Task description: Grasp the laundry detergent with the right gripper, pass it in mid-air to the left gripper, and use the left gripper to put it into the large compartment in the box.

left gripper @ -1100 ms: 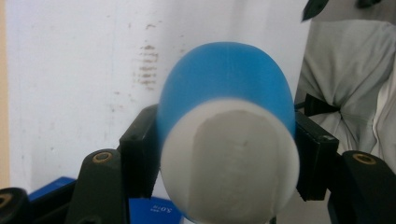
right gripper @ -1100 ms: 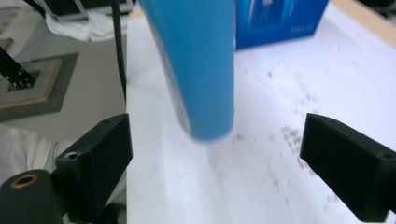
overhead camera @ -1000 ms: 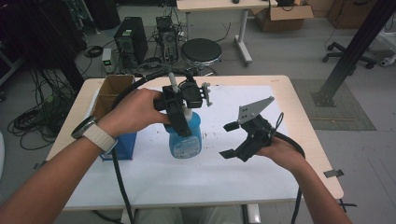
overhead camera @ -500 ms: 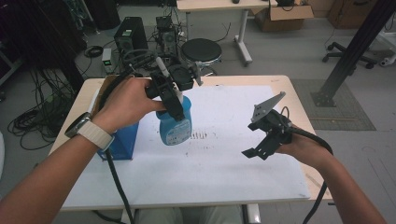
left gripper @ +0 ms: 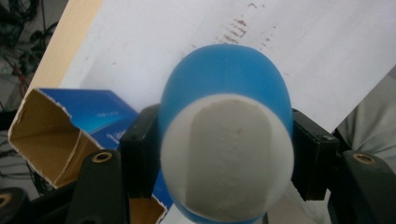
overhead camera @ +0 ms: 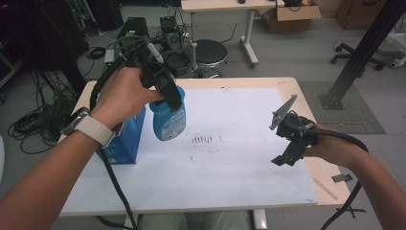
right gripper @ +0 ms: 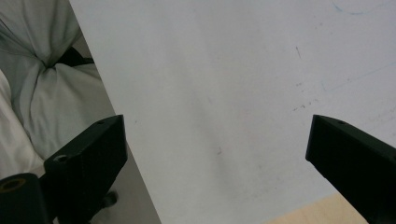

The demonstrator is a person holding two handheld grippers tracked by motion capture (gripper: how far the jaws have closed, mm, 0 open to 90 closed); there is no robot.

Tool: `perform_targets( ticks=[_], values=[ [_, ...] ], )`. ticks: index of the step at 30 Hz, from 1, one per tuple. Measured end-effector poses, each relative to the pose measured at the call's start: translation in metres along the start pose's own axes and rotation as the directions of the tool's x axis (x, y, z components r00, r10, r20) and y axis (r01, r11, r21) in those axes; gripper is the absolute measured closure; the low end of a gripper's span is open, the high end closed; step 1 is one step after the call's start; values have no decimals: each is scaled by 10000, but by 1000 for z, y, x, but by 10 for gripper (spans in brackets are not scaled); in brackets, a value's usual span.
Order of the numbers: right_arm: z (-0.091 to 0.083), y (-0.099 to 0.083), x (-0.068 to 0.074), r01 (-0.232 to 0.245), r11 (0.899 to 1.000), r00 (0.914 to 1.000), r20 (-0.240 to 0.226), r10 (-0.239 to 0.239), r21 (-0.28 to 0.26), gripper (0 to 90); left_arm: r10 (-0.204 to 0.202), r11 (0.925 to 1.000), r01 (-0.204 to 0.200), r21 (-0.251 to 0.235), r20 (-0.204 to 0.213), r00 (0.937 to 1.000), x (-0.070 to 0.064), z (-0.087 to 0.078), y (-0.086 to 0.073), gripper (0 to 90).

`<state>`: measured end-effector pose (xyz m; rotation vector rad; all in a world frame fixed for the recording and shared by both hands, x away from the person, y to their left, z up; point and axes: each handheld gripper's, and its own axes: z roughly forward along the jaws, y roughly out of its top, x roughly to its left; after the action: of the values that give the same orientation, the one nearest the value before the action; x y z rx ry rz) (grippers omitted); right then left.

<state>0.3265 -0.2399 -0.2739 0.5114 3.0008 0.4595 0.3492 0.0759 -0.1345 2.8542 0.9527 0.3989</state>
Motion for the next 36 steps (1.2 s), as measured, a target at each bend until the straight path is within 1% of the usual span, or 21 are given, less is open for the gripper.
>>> perform_targets(
  ticks=[4,6,8,13,14,16,17,18,19,20,22,24,26,27,28,29,30,31,32,35,36],
  values=[
    [0,-5,-1,-149,9998,9999,35,149,126,53,-517,9986,518,75,-167,9985,7,-5,0,381],
    [0,-10,-1,-175,9993,9997,149,170,333,52,-908,9958,910,85,-217,9956,10,-7,0,381],
    [0,-11,-2,-167,9993,9997,177,161,328,53,-1260,9919,1263,122,-232,9918,14,-10,0,382],
    [-3,-16,-4,-210,9992,9996,200,204,326,57,-2124,9767,2134,244,-393,9764,23,-18,-2,382],
    [-5,-18,-5,-219,9989,9995,214,210,405,57,-2392,9704,2407,222,-529,9695,26,-22,-3,382],
    [-6,-18,-6,-223,9988,9995,232,214,424,56,-2451,9690,2466,184,-587,9677,27,-24,-4,382],
    [-8,-19,-7,-231,9988,9993,295,218,431,55,-2694,9627,2705,87,-645,9609,31,-27,-7,382],
    [-8,-19,-7,-231,9988,9993,295,218,431,55,-2694,9627,2705,87,-645,9609,31,-27,-7,382],
    [-10,-20,-7,-233,9989,9993,309,220,414,56,-2802,9596,2813,77,-641,9578,33,-29,-8,382],
    [-11,-20,-8,-233,9990,9992,345,220,380,55,-2997,9538,3003,7,-616,9520,35,-30,-9,382],
    [-12,-21,-9,-143,9995,9992,365,132,298,56,-3182,9477,3191,47,-609,9460,40,-32,-12,382],
    [-13,-21,-9,-124,9994,9991,400,111,313,56,-3492,9368,3498,-23,-638,9349,44,-34,-14,382],
    [-14,-22,-10,-128,9994,9990,433,114,307,57,-3879,9214,3885,-63,-712,9189,48,-37,-17,382],
    [-14,-22,-11,-159,9993,9989,452,144,327,56,-4009,9158,4015,-63,-742,9131,51,-38,-19,382],
    [-14,-22,-12,-136,9995,9988,467,122,293,56,-4210,9069,4210,-167,-747,9040,54,-40,-21,382],
    [-15,-22,-13,-104,9996,9989,466,93,247,57,-4587,8885,4581,-260,-782,8852,60,-42,-25,382],
    [-15,-22,-13,-104,9996,9989,466,93,247,57,-4587,8885,4581,-260,-782,8852,60,-42,-25,382],
    [-15,-23,-13,-87,9997,9989,473,77,208,57,-4721,8815,4712,-312,-792,8780,63,-44,-27,382],
    [-15,-23,-14,-79,9998,9989,472,70,194,57,-4891,8722,4877,-378,-812,8685,65,-45,-30,382],
    [-14,-22,-15,-41,9998,9989,466,32,199,57,-5206,8537,5192,-399,-899,8491,73,-47,-36,382],
    [-14,-22,-15,-38,9998,9989,478,29,173,57,-5278,8492,5267,-378,-929,8443,75,-48,-38,382]
  ],
)
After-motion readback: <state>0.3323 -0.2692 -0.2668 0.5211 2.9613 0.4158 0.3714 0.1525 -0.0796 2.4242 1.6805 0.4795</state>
